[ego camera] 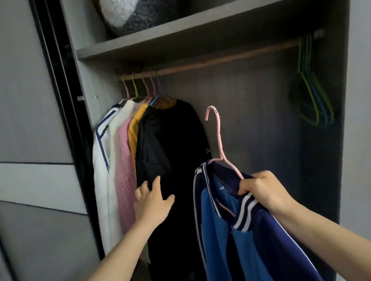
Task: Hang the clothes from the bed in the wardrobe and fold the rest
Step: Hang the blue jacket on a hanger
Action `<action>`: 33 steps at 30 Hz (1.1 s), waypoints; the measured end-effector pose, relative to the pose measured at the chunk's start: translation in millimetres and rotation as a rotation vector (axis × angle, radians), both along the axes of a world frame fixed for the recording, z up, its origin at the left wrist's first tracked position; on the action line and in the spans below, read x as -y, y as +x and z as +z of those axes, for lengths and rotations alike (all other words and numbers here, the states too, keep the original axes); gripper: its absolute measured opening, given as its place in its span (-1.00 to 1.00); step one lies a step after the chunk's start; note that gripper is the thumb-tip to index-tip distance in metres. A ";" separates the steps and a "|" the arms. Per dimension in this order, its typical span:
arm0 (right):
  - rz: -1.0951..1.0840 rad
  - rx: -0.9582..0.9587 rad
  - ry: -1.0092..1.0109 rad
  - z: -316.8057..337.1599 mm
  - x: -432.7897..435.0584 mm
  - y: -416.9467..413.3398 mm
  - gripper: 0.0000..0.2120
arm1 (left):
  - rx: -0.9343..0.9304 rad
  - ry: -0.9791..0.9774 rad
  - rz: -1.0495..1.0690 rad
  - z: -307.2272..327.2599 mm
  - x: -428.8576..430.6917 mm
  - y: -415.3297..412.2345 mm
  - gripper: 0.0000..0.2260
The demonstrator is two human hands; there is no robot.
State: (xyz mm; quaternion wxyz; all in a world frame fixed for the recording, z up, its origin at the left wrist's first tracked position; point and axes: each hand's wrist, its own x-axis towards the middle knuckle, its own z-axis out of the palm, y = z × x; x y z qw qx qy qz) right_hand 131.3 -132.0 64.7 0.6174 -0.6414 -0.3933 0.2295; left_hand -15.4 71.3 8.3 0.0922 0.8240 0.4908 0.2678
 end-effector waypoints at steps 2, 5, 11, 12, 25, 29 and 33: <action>-0.020 -0.001 0.023 5.2 -14.6 4.8 -0.54 | 0.021 0.000 0.008 0.4 -19.3 0.7 -0.38; -0.069 0.009 0.070 17.9 -36.0 14.1 -0.52 | 0.075 0.036 0.017 7.2 -46.3 5.7 -0.38; -0.188 0.092 0.133 53.3 -90.2 31.9 -0.63 | 0.182 0.171 -0.042 34.0 -110.1 17.2 -0.40; -0.210 0.119 0.138 60.8 -101.5 34.5 -0.67 | 0.191 0.198 -0.056 41.7 -122.5 20.0 -0.41; -0.470 0.226 0.242 141.0 -289.3 57.0 -0.78 | 0.190 0.459 -0.085 133.8 -275.4 36.0 -0.60; -0.532 0.227 0.248 143.8 -333.1 65.2 -0.76 | 0.177 0.340 -0.262 136.4 -302.6 43.5 -0.59; -0.562 0.282 0.229 142.7 -362.0 67.8 -0.78 | 0.247 0.391 -0.367 134.3 -315.2 44.6 -0.60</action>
